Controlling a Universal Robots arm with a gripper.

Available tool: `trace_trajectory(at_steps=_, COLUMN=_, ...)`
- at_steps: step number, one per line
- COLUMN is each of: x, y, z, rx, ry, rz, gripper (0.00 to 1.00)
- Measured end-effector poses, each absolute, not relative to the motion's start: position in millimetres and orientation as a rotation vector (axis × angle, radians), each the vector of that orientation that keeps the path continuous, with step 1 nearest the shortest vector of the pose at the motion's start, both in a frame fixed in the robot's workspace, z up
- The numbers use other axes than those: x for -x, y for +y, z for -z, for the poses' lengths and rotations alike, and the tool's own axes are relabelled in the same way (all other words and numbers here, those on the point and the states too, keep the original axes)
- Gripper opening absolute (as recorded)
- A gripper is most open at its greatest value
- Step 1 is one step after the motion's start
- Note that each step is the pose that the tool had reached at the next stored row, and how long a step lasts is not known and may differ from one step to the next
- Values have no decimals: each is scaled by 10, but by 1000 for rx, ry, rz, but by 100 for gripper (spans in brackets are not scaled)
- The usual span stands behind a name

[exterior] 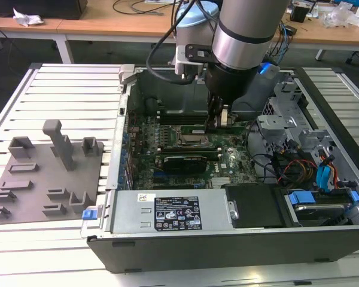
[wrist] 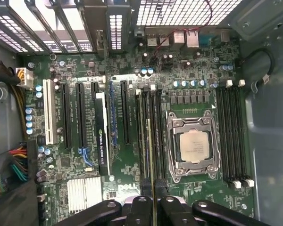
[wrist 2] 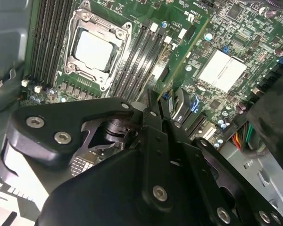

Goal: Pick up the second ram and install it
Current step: 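Insert the second ram into the second slot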

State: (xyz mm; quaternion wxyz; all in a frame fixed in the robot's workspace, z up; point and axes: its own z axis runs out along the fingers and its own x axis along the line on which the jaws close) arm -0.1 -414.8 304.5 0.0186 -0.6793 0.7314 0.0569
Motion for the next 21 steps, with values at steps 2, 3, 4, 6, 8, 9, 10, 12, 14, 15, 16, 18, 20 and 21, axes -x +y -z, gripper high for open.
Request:
trace_trajectory(at_steps=2, x=1, y=-4148, z=-3010, rx=2109, ry=2271, rz=-177, gripper=14)
trace_trajectory(at_steps=3, x=1, y=-4148, z=-2996, rx=2109, ry=2271, rz=-177, gripper=14)
trace_trajectory(at_steps=4, x=1, y=-4147, z=-2966, rx=2109, ry=2271, rz=-177, gripper=14)
trace_trajectory(at_steps=6, x=1, y=-4145, z=-2932, rx=2109, ry=2271, rz=-177, gripper=14)
trace_trajectory(at_steps=8, x=2, y=-4121, z=-2912, rx=2109, ry=2271, rz=-177, gripper=14)
trace_trajectory(at_steps=9, x=1, y=-4105, z=-2909, rx=2109, ry=2271, rz=-176, gripper=14)
trace_trajectory(at_steps=10, x=1, y=-4077, z=-2902, rx=2109, ry=2271, rz=-176, gripper=14)
trace_trajectory(at_steps=12, x=1, y=-4043, z=-2894, rx=2109, ry=2271, rz=-177, gripper=14)
trace_trajectory(at_steps=14, x=0, y=-3997, z=-2869, rx=2109, ry=2271, rz=-177, gripper=14)
trace_trajectory(at_steps=15, x=0, y=-3995, z=-2858, rx=2109, ry=2271, rz=-177, gripper=14)
trace_trajectory(at_steps=16, x=1, y=-3994, z=-2845, rx=2109, ry=2271, rz=-177, gripper=14)
trace_trajectory(at_steps=18, x=1, y=-3991, z=-2812, rx=2109, ry=2271, rz=-177, gripper=14)
trace_trajectory(at_steps=20, x=1, y=-3991, z=-2772, rx=2109, ry=2271, rz=-177, gripper=14)
trace_trajectory(at_steps=21, x=1, y=-3990, z=-2753, rx=2109, ry=2271, rz=-177, gripper=14)
